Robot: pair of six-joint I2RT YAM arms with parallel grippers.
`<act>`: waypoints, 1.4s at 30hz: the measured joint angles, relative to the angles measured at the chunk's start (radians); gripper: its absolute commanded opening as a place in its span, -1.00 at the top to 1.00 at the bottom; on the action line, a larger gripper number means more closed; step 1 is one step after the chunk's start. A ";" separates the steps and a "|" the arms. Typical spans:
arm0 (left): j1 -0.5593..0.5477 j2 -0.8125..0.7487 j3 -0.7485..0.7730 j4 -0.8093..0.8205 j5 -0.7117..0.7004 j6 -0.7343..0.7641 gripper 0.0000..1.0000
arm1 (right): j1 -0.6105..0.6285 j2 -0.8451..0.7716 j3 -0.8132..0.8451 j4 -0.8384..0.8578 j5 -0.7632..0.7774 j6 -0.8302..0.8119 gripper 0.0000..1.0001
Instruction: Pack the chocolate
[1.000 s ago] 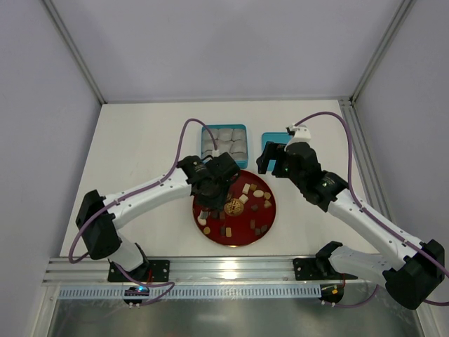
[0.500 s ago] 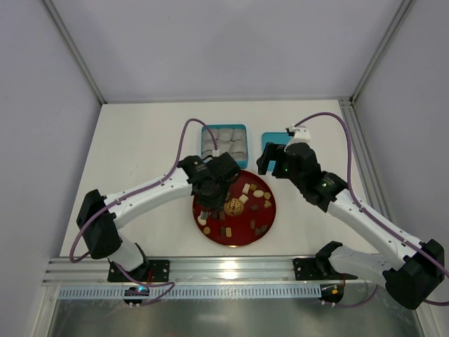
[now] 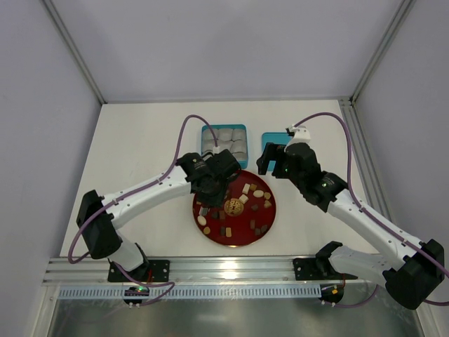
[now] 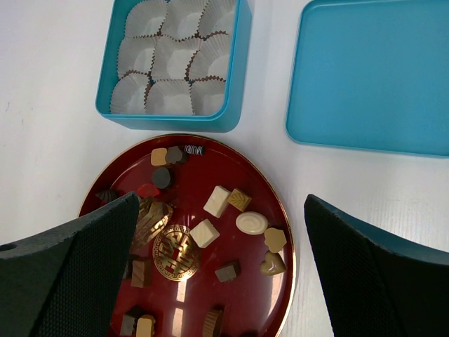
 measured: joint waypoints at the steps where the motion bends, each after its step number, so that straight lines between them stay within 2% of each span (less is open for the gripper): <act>1: 0.000 0.000 0.000 -0.002 -0.002 0.002 0.30 | 0.000 0.000 0.000 0.000 0.000 0.000 -0.99; 14: 0.000 0.007 0.000 -0.005 -0.005 0.011 0.14 | 0.000 0.000 0.000 0.000 0.002 0.000 -0.99; 35: 0.000 0.067 0.035 -0.001 -0.005 0.032 0.15 | 0.000 0.000 0.000 -0.001 0.023 -0.001 -0.99; 42: 0.000 0.068 0.035 -0.001 -0.006 0.032 0.21 | 0.000 0.000 0.000 -0.001 0.025 -0.001 -0.99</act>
